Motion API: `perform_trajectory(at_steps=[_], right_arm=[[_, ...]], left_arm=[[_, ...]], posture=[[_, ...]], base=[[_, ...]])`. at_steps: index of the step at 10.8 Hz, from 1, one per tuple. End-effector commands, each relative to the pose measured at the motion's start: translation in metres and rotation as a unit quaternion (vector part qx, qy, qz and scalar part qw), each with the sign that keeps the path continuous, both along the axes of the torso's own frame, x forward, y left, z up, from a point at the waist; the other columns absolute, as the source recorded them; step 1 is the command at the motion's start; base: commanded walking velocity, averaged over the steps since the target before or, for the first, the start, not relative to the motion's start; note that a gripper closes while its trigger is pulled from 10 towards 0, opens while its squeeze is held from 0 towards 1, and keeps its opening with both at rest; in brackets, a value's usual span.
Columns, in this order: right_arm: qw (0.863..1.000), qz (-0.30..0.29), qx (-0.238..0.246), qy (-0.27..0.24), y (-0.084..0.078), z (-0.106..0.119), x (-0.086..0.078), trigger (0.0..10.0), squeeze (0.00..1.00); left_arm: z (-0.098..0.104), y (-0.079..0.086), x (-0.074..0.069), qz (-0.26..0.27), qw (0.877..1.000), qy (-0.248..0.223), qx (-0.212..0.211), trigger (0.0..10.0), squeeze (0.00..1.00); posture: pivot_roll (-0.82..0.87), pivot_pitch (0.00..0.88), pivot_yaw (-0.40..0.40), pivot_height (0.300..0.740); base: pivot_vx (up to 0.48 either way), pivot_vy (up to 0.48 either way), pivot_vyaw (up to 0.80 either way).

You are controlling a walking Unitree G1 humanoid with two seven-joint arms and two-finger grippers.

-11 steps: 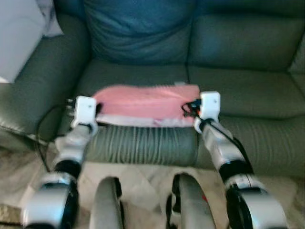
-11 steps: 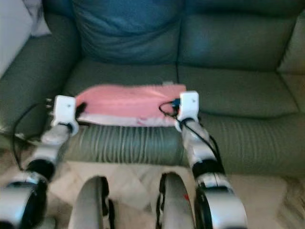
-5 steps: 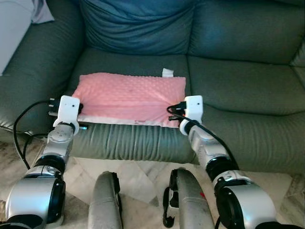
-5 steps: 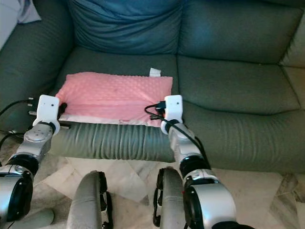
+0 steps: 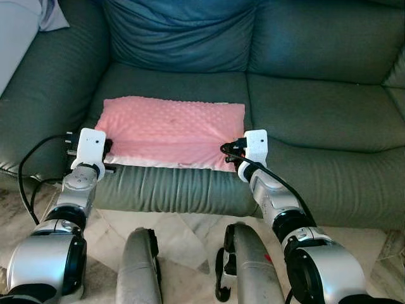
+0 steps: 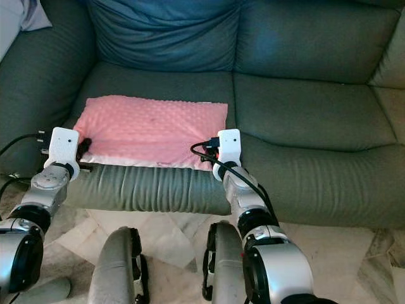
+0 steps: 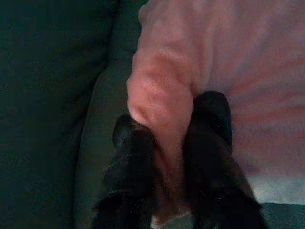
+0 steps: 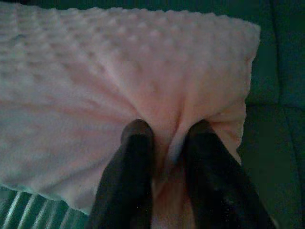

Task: Move the pillow to the sofa

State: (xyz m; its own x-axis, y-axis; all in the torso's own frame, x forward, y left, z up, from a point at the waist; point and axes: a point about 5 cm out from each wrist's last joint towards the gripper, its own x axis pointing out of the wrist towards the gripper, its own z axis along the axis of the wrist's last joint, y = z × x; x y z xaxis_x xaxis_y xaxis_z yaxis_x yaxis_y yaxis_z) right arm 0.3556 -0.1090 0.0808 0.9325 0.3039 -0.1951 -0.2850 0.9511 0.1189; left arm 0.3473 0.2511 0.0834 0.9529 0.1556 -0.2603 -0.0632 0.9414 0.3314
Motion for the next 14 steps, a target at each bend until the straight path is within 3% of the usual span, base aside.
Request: perform_trajectory(at_steps=[1,3,5,10,13,14], right_arm=[[1.0,-0.013,-0.003,0.005,-0.007,-0.006,-0.003,10.0,1.0],[0.999,-0.036,-0.01,-0.013,-0.015,0.001,0.001,10.0,1.0],[0.998,-0.042,-0.01,-0.042,-0.016,0.011,0.005,10.0,1.0],[0.996,-0.047,0.004,-0.077,-0.019,0.027,0.009,10.0,1.0],[0.994,-0.082,0.008,-0.074,-0.038,0.023,0.006,10.0,1.0],[0.994,-0.082,0.008,-0.069,-0.042,0.017,0.002,10.0,1.0]], left_arm=[[-0.007,0.003,-0.005,0.003,1.0,0.019,0.002,10.0,1.0],[-0.008,0.006,-0.006,0.006,0.999,0.027,0.025,10.0,1.0],[-0.001,0.012,-0.003,0.018,0.999,0.014,0.038,10.0,1.0],[0.014,0.018,0.003,0.013,0.993,0.0,0.114,10.0,1.0],[0.014,0.027,0.0,0.036,0.993,0.017,0.113,10.0,1.0],[0.015,0.029,0.001,0.046,0.995,0.01,0.085,10.0,1.0]], posture=[[-0.05,0.268,-0.046,0.63],[-0.05,0.257,-0.044,0.63],[-0.05,0.238,-0.048,0.63],[-0.06,0.159,-0.054,0.63],[-0.05,0.099,-0.037,0.63],[-0.05,0.068,-0.036,0.63]], base=[[0.0,0.0,0.0],[0.0,0.0,0.0],[0.0,0.0,0.0],[0.0,0.0,0.0],[0.0,0.0,0.0],[0.0,0.0,0.0]])
